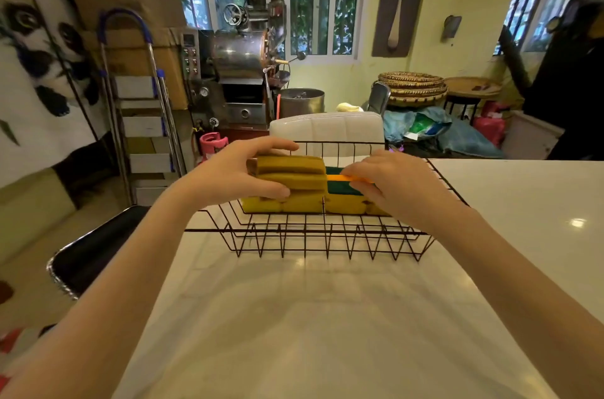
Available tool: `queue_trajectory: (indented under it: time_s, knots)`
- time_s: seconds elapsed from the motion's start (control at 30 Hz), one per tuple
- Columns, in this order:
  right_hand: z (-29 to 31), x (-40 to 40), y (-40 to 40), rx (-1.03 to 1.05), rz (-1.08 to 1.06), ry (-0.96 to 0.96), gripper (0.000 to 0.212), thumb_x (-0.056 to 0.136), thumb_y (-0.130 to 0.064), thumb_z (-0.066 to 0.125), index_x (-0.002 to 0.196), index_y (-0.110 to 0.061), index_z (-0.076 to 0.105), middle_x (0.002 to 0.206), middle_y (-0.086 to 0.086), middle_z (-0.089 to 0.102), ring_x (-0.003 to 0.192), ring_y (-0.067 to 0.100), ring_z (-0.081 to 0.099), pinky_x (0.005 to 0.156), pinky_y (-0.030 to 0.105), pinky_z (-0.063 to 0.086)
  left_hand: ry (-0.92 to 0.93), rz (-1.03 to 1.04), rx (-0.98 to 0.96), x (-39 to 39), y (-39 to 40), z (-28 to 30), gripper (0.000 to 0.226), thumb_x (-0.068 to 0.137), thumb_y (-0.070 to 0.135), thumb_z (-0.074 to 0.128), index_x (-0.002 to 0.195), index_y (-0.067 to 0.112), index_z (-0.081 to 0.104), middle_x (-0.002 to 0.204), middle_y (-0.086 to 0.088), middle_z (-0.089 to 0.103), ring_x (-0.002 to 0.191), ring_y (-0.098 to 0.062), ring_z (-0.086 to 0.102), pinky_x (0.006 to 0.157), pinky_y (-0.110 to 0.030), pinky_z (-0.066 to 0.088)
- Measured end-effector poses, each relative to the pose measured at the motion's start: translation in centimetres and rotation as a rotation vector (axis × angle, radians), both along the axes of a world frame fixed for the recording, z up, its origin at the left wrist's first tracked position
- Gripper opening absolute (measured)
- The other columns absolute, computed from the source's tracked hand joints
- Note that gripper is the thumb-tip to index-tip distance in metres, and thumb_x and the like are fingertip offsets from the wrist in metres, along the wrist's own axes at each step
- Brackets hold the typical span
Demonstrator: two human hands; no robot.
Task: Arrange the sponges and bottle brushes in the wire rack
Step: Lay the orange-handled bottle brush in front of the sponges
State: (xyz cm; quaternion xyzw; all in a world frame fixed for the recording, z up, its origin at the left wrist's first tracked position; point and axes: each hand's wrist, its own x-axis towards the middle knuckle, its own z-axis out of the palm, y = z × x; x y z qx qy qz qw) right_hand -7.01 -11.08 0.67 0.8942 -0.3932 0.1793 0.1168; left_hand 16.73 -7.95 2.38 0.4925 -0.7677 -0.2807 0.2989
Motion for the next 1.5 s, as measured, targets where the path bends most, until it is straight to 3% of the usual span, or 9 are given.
queue_trajectory:
  time_s: [0.13, 0.23, 0.37, 0.53, 0.67, 0.8, 0.97, 1.1, 1.5]
  knots:
    - [-0.2, 1.0, -0.8, -0.001, -0.043, -0.190, 0.026, 0.094, -0.024, 0.042, 0.115, -0.018, 0.057, 0.099, 0.007, 0.068, 0.088, 0.022, 0.062, 0.072, 0.028, 0.046, 0.341, 0.036, -0.043, -0.1, -0.4, 1.0, 0.056, 0.073, 0.034, 0.064, 0.122, 0.036, 0.037, 0.110, 0.013, 0.052, 0.098, -0.003, 0.059, 0.074, -0.018, 0.055]
    - [-0.2, 2.0, -0.8, 0.233, 0.006, -0.812, 0.016, 0.091, -0.017, 0.049, 0.103, -0.014, 0.060, 0.091, 0.006, 0.069, 0.083, 0.016, 0.065, 0.077, 0.025, 0.051, 0.764, 0.089, 0.056, -1.4, -1.2, 1.8, 0.067, 0.075, 0.027, 0.061, 0.133, 0.026, 0.028, 0.118, 0.003, 0.052, 0.109, -0.015, 0.055, 0.093, -0.034, 0.046]
    - [0.2, 3.1, 0.3, 0.793, 0.141, -1.433, 0.012, 0.090, -0.010, 0.049, 0.097, -0.012, 0.059, 0.087, 0.004, 0.070, 0.083, 0.013, 0.069, 0.076, 0.028, 0.058, 0.208, 0.042, 0.029, -2.8, -0.5, 0.3, 0.053, 0.082, 0.030, 0.055, 0.132, 0.023, 0.041, 0.132, 0.006, 0.051, 0.113, -0.004, 0.051, 0.092, -0.016, 0.043]
    - [-0.5, 3.9, 1.1, 1.010, 0.145, -1.621, 0.013, 0.091, -0.013, 0.049, 0.099, -0.013, 0.059, 0.098, 0.007, 0.071, 0.097, 0.019, 0.067, 0.087, 0.034, 0.053, 0.091, 0.024, 0.013, -3.9, -1.0, -1.5, 0.025, 0.084, 0.021, 0.056, 0.108, 0.020, 0.066, 0.103, -0.001, 0.072, 0.095, -0.011, 0.066, 0.089, -0.029, 0.050]
    - [-0.9, 4.2, 1.1, 0.977, 0.035, -1.490, 0.016, 0.090, -0.019, 0.052, 0.101, -0.017, 0.062, 0.105, 0.007, 0.070, 0.105, 0.021, 0.063, 0.093, 0.037, 0.050, 0.047, 0.061, -0.069, -3.8, -1.4, -2.2, 0.020, 0.083, 0.014, 0.058, 0.101, 0.015, 0.068, 0.083, 0.004, 0.071, 0.074, 0.001, 0.068, 0.071, -0.014, 0.053]
    - [0.9, 2.8, 1.5, 1.066, -0.098, -0.883, 0.023, 0.089, -0.023, 0.054, 0.108, -0.013, 0.061, 0.106, 0.008, 0.069, 0.097, 0.018, 0.066, 0.086, 0.034, 0.054, -0.073, 0.140, -0.113, -2.4, -2.1, -2.6, 0.020, 0.082, 0.016, 0.059, 0.100, 0.013, 0.069, 0.081, 0.002, 0.072, 0.076, -0.006, 0.068, 0.077, -0.021, 0.054]
    - [3.1, -0.8, 1.7, 0.554, 0.066, -0.475, 0.029, 0.086, -0.021, 0.057, 0.113, -0.029, 0.059, 0.118, -0.006, 0.062, 0.106, 0.007, 0.058, 0.094, 0.026, 0.046, -0.268, 0.151, -0.089, -1.4, -2.8, -3.6, 0.015, 0.083, 0.021, 0.059, 0.090, 0.017, 0.071, 0.082, -0.012, 0.071, 0.078, -0.031, 0.061, 0.073, -0.041, 0.049]
    - [1.9, -3.0, -1.1, 0.363, -0.066, -0.127, 0.059, 0.079, -0.024, 0.065, 0.132, -0.033, 0.040, 0.143, -0.003, 0.038, 0.130, 0.016, 0.030, 0.105, 0.032, 0.028, -0.345, 0.121, -0.057, -1.4, -3.0, -3.8, 0.019, 0.084, 0.021, 0.058, 0.098, 0.019, 0.070, 0.086, -0.007, 0.071, 0.081, -0.026, 0.061, 0.077, -0.043, 0.050]
    - [-1.3, -3.6, -3.8, 0.582, -0.141, -0.088, 0.023, 0.072, -0.023, 0.073, 0.082, -0.030, 0.054, 0.090, -0.005, 0.054, 0.089, 0.018, 0.053, 0.072, 0.026, 0.045, -0.441, 0.113, -0.025, -1.6, -3.6, -4.6, 0.011, 0.084, 0.018, 0.058, 0.090, 0.026, 0.062, 0.090, 0.008, 0.059, 0.085, -0.007, 0.055, 0.070, -0.011, 0.040]
